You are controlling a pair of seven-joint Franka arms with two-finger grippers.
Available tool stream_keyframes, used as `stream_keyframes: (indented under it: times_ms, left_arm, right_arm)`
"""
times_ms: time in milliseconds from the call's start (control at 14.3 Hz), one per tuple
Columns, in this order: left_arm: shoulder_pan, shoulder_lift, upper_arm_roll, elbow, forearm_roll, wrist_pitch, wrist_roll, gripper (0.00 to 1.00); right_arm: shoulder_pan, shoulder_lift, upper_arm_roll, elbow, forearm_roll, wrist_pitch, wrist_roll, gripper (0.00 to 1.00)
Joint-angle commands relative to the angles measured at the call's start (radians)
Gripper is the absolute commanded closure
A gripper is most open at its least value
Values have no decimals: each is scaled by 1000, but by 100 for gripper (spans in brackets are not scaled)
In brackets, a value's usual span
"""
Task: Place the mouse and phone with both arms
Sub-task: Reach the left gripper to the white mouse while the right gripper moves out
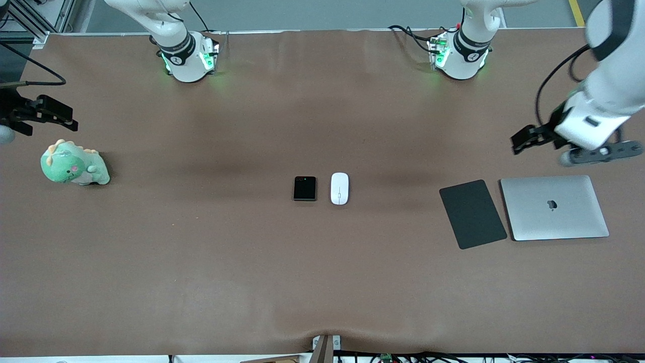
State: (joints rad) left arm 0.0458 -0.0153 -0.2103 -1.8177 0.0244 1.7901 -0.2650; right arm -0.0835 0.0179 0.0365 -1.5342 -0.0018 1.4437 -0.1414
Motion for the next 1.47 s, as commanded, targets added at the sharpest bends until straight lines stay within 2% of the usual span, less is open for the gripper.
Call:
stream_keyframes:
  times_ms: [0,350,771,841,981,1192,1402]
  left_arm:
    - [-6,46,-66,-46,8,87,-54,0]
    - [-26,201,-193,-45,9,242,-132,0]
    - [-246,412,-192,27,35,360,-304,0]
    - [-279,448,-192,55,63,362,-351,0]
    - [-366,582,-193,167,158,362,-482,0]
    - [-431,711,-182,271,186,365,-526,12]
    - [-474,759,-161,287,190,439,-565,17]
  right_arm:
    - [-7,27,5,9,16,-17,-1,0]
    - [-7,51,5,5,16,-17,-1,0]
    - [13,109,8,9,16,-17,-3,0]
    - [10,112,9,8,16,-17,-4,0]
    - [10,134,9,8,17,-17,-4,0]
    - [34,160,9,8,16,-17,-3,0]
    - [39,171,9,12,17,-6,-3,0]
